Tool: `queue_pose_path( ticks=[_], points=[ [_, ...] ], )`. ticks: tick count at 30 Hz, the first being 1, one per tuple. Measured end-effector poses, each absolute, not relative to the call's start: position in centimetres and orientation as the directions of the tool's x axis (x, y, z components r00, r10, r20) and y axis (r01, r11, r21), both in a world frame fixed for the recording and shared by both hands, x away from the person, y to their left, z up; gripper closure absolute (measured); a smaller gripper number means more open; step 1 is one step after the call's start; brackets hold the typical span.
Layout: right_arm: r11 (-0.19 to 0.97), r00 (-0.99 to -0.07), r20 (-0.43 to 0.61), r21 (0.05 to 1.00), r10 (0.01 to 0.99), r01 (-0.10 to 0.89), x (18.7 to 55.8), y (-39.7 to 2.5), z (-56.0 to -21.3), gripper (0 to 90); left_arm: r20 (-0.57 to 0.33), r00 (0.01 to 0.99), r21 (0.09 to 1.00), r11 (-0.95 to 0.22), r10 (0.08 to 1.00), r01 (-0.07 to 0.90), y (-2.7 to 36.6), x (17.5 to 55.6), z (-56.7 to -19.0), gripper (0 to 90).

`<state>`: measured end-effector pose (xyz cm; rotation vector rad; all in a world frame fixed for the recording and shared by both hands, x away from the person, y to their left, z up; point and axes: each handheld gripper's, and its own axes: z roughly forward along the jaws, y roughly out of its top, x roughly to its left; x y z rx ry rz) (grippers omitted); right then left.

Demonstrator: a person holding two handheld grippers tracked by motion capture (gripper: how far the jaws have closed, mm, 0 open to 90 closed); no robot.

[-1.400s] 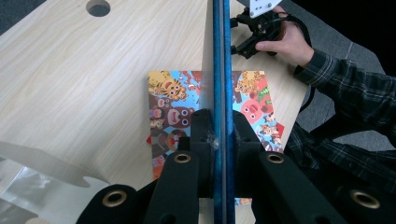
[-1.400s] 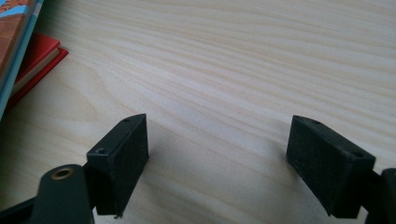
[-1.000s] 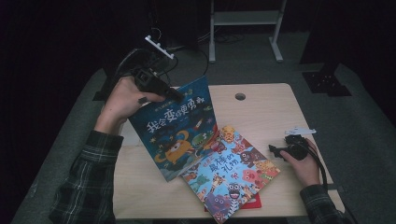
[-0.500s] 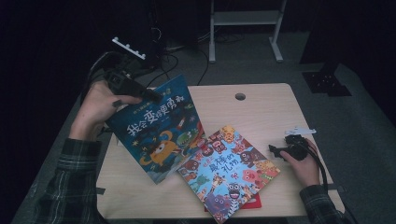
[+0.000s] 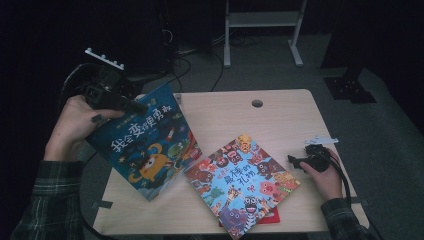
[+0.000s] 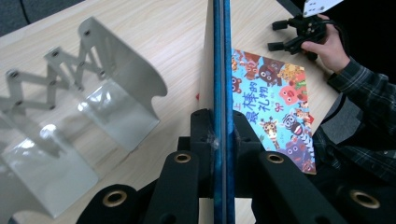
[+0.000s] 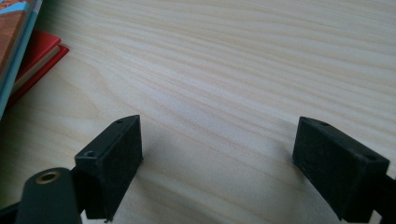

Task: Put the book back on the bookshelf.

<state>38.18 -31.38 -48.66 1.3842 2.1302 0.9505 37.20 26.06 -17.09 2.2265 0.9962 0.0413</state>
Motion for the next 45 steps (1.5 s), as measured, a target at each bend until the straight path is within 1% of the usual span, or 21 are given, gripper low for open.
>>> queue_pose_path(
  ticks=[11, 18, 24, 34, 39, 45],
  points=[
    [0.267, -0.411, 0.015, 0.738, 0.912, 0.620, 38.2, -31.4, -48.7, 14.9, -0.238, 0.651, 0.603, -0.416, 0.720, 0.680, 29.9, 36.0, -17.2, 82.7],
    [0.268, -0.412, 0.015, 0.738, 0.911, 0.619, 38.2, -31.4, -48.7, 14.9, -0.241, 0.599, 0.597, -0.370, 0.763, 0.712, 32.2, 35.4, -17.6, 82.7],
    [0.268, -0.412, 0.015, 0.738, 0.911, 0.619, 38.2, -31.4, -48.7, 14.9, -0.226, 0.556, 0.589, -0.343, 0.800, 0.732, 33.9, 35.0, -17.8, 82.7],
    [0.268, -0.412, 0.015, 0.738, 0.911, 0.619, 38.2, -31.4, -48.7, 14.9, -0.242, 0.482, 0.574, -0.276, 0.842, 0.771, 37.3, 34.3, -18.6, 82.7],
    [0.268, -0.412, 0.014, 0.738, 0.911, 0.619, 38.2, -31.4, -48.7, 14.9, -0.226, 0.435, 0.567, -0.246, 0.871, 0.786, 38.4, 34.4, -18.9, 82.7],
    [0.268, -0.412, 0.014, 0.738, 0.911, 0.619, 38.2, -31.4, -48.7, 14.9, -0.218, 0.384, 0.568, -0.204, 0.897, 0.798, 38.7, 35.2, -19.4, 82.8]
  ],
)
